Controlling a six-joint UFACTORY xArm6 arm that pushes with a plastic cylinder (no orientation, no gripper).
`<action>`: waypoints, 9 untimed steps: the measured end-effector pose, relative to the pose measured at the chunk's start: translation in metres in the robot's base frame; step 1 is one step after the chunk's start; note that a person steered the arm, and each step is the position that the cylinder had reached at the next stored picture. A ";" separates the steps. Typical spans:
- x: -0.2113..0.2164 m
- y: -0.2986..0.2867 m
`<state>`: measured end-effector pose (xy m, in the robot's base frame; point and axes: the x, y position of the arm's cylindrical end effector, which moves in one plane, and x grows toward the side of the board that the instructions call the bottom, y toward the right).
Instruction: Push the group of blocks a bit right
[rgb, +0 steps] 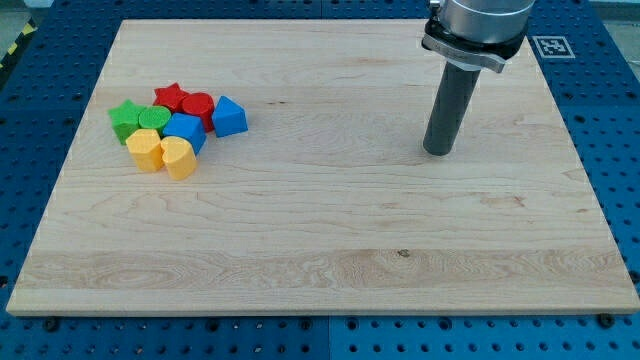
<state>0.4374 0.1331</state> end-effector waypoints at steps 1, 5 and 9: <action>0.000 0.000; 0.108 -0.128; 0.105 -0.199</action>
<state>0.5422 -0.0655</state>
